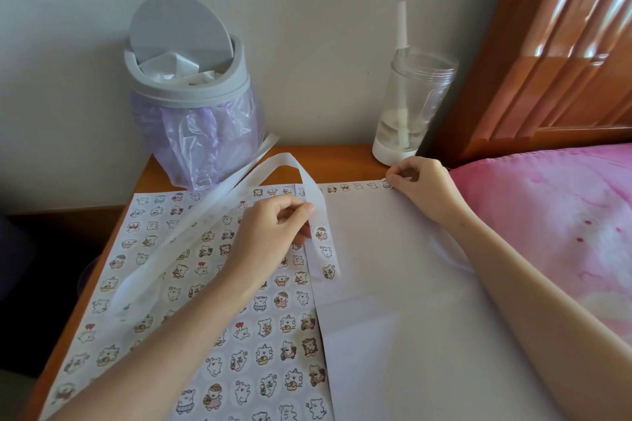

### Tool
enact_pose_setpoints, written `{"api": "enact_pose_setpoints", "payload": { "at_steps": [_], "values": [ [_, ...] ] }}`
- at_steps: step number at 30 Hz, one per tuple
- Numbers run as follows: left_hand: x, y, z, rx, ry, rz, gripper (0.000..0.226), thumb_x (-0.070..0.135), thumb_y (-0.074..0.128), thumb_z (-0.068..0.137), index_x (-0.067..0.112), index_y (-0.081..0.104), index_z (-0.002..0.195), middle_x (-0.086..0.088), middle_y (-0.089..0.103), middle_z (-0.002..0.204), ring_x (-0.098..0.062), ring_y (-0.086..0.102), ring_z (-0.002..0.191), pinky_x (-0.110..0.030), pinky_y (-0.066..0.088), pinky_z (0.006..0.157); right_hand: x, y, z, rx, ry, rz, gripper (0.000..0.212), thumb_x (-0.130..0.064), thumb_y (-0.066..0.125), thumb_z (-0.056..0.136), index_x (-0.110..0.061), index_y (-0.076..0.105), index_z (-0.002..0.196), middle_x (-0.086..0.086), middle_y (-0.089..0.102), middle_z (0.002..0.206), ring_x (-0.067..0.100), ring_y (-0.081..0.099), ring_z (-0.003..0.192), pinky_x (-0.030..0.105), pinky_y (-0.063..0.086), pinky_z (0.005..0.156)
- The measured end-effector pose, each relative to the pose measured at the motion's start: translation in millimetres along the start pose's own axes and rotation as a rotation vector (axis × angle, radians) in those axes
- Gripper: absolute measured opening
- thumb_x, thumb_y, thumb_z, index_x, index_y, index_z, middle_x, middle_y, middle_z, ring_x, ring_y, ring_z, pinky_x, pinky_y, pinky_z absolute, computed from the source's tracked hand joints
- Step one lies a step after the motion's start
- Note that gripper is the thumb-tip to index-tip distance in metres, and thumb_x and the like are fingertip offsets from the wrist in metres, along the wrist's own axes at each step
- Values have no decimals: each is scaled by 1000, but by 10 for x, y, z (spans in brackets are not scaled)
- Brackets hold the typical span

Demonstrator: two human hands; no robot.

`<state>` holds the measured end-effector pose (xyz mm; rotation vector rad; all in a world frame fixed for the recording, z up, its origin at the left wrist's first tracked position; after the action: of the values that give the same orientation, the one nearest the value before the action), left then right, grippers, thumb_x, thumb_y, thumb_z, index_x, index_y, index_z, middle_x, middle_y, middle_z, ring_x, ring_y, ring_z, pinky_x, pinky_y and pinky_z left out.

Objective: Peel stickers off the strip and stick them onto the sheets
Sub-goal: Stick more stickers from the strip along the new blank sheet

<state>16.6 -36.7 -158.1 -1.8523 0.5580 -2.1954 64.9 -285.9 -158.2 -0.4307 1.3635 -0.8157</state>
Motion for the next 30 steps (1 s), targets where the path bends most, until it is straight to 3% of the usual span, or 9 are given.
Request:
{"api": "enact_pose_setpoints", "payload": {
  "at_steps": [10, 21, 26, 28, 30],
  "values": [
    [8, -3, -3, -4, 2, 1, 16, 22, 56, 92, 15, 70, 89, 5, 72, 75, 2, 66, 70, -3, 45, 56, -23, 27, -22, 43, 11, -23, 14, -22, 66, 83, -31, 62, 74, -6, 68, 83, 16, 63, 83, 43, 53, 83],
    [11, -3, -7, 0, 3, 6, 15, 22, 56, 92, 16, 70, 88, 5, 71, 73, 2, 65, 69, -3, 45, 56, 7, 50, -51, 72, 7, -61, 7, -26, 68, 82, -30, 64, 78, -15, 63, 77, 4, 53, 71, 30, 45, 69],
    [22, -4, -18, -1, 4, 16, 15, 21, 56, 92, 16, 69, 86, 5, 70, 73, 3, 65, 69, -2, 44, 56, 45, 63, -29, 104, 14, -23, 8, -20, 67, 83, -26, 62, 81, -4, 66, 88, 8, 52, 73, 35, 48, 77],
    [25, -4, -17, 1, 6, 19, 15, 21, 56, 92, 16, 69, 86, 6, 70, 73, 6, 63, 68, -1, 44, 56, 30, 65, -28, 109, 25, 0, 6, -26, 69, 82, -24, 63, 81, -3, 67, 89, 9, 54, 74, 34, 48, 76],
    [28, -5, -16, 5, 11, 29, 15, 21, 56, 92, 16, 69, 87, 6, 70, 74, 9, 62, 69, -1, 43, 57, 3, 73, -37, 87, 56, -15, 18, -38, 73, 77, -24, 64, 84, -9, 64, 83, 7, 55, 75, 31, 45, 73]
  ]
}}
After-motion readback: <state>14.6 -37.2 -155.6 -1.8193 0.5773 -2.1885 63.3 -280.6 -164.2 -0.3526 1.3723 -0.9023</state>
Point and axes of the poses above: each hand's wrist, its own z-axis towards the middle knuckle, its own y-axis out of the palm, x = y × z, the point moved 1 cm from there along z, towards the middle knuckle
